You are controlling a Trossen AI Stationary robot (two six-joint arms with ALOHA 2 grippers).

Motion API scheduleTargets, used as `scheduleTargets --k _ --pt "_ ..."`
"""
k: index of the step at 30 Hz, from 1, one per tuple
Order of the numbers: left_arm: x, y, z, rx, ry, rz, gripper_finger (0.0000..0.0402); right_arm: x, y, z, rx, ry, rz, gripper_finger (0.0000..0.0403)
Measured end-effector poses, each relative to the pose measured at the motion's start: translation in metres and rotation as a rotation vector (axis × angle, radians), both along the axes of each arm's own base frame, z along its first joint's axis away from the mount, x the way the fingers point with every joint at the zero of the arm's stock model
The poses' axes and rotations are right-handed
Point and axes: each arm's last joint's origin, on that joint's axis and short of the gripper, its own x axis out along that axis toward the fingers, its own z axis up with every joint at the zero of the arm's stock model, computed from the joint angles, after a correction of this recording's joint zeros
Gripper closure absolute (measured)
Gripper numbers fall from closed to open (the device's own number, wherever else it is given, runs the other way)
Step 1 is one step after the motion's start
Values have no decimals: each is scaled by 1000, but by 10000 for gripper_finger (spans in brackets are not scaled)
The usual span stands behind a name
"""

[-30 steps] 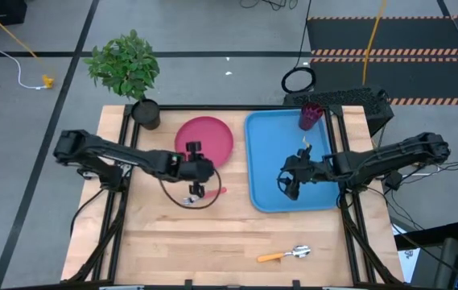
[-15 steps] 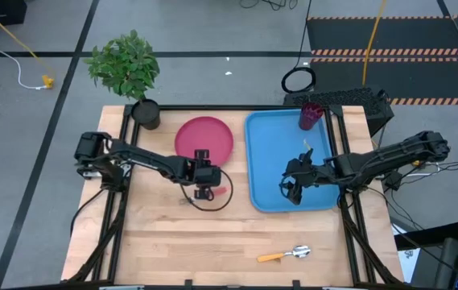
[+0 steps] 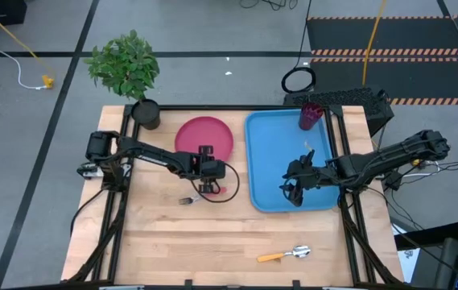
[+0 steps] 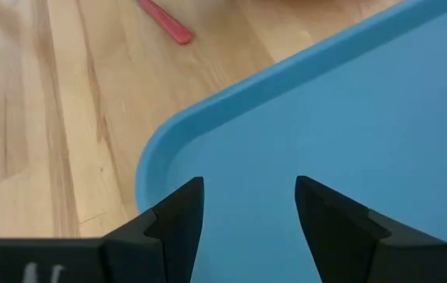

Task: Pick and place plate/cup/fork/spoon on tray
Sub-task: Put the pink plate on the blue tray

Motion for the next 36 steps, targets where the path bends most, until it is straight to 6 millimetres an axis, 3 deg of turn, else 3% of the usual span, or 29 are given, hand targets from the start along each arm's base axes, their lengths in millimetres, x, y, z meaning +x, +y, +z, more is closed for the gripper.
scheduleTargets --k 11,17,24,29,36 --pt "4 8 -1 16 -17 -31 390 -1 0 -1 4 10 -6 209" --pt "8 -6 15 69 -12 -112 381 -1 -1 0 -36 -1 -27 209" --pt "28 -31 61 132 -92 -221 392 -1 -1 6 -48 -56 -11 209" --pt "40 -40 83 178 -138 -320 387 -5 1 25 -35 -213 29 209" --pt "55 -42 97 193 -274 -517 387 -23 14 60 -149 -504 105 209"
